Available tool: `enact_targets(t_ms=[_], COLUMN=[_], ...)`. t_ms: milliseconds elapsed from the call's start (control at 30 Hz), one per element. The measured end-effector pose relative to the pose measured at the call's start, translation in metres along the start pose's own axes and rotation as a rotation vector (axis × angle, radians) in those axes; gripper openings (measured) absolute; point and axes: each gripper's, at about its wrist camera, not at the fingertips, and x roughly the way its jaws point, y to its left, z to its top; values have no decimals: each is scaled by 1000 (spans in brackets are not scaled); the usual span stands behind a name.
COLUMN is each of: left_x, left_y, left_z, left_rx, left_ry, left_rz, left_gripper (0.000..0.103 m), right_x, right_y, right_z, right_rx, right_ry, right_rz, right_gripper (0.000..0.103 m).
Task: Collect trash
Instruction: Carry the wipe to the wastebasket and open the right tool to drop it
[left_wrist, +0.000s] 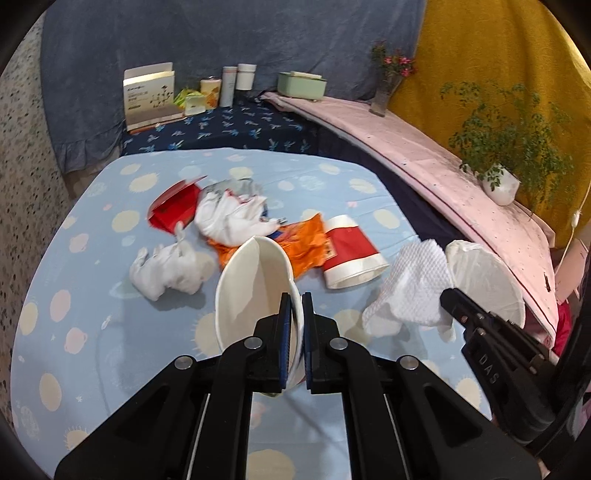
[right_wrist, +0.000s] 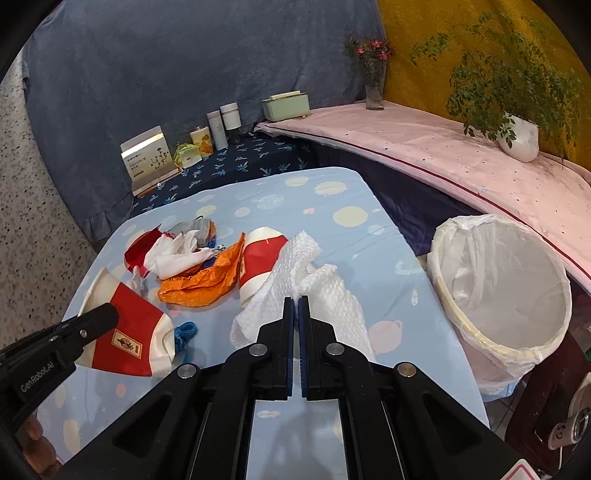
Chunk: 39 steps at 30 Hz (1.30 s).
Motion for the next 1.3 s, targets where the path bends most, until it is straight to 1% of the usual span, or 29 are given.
enact_targets(t_ms=[300, 600, 733, 900, 1067, 1200, 1300], left_x=[2, 20, 32, 49, 67, 83, 98], left_y=[-66, -141, -175, -210, -240, -258, -266], left_z=[19, 37, 42, 46, 46, 43, 41], left_rx=[92, 166, 192, 226, 255, 279, 279], left_ry=[-25, -16, 4, 28, 59, 92, 125], left_rz=[-61, -168, -228, -277, -307, -322, -320], left_gripper=[5, 5, 5, 5, 5, 6, 6], right_x=[-11, -21, -24, -28, -29, -25, -19], right_y=[-52, -120, -150, -185, -214, -227, -232], right_z=[3, 10, 14, 24, 34, 39, 39], right_rx=[62, 131, 161, 196, 224, 232, 232], right_ry=[-25, -56, -71, -93, -110, -112, -101], right_rz=[-53, -132, -170, -212, -243, -258, -261], right_gripper=[2, 3, 2, 2, 2, 2, 3])
